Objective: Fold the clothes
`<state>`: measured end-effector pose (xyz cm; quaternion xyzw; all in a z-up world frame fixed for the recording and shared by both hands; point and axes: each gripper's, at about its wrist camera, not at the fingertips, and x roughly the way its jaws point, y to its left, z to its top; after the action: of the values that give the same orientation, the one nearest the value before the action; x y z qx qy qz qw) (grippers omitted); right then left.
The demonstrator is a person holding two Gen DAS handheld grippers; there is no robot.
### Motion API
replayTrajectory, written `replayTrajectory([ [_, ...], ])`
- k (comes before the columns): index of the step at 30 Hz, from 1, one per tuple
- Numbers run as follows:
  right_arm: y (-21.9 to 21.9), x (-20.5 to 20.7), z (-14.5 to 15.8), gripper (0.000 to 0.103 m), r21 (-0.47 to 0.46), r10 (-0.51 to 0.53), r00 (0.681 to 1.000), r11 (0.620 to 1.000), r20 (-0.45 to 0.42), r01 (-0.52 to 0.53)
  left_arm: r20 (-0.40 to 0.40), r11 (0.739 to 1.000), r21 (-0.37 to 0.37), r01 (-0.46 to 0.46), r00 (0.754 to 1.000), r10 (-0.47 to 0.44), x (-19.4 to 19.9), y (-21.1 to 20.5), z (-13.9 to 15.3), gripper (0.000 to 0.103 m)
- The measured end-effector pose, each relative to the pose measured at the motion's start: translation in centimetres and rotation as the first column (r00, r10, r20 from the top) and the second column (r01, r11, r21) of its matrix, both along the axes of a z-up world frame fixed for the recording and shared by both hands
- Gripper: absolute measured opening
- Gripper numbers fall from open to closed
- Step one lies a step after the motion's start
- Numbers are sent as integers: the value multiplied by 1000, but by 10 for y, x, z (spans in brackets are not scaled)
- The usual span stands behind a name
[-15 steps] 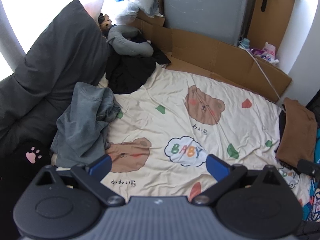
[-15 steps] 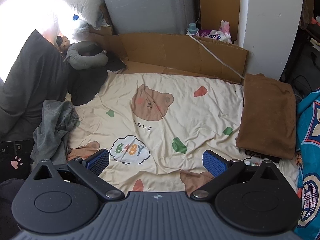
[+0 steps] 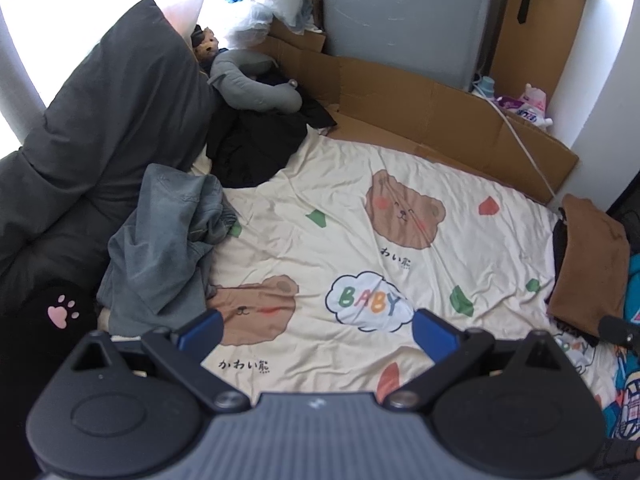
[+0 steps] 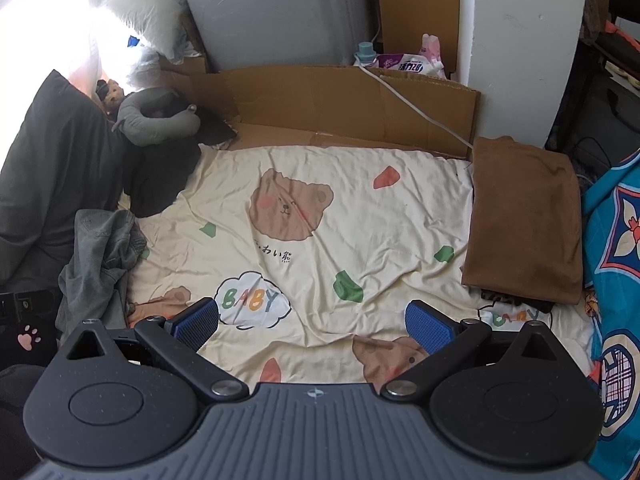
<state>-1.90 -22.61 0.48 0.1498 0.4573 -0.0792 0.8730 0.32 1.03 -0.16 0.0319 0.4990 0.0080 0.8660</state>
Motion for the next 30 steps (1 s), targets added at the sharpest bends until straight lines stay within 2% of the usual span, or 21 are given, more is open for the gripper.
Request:
replayTrajectory([
  [16, 0, -9, 10, 103, -7, 11, 999, 1000, 32, -11, 6, 999, -23, -44, 999, 44, 0, 1, 3, 102],
  [30, 7, -5, 13, 103, 5, 18, 999, 1000, 44, -19, 11, 999, 4, -43, 999, 43, 0, 3, 3, 102],
])
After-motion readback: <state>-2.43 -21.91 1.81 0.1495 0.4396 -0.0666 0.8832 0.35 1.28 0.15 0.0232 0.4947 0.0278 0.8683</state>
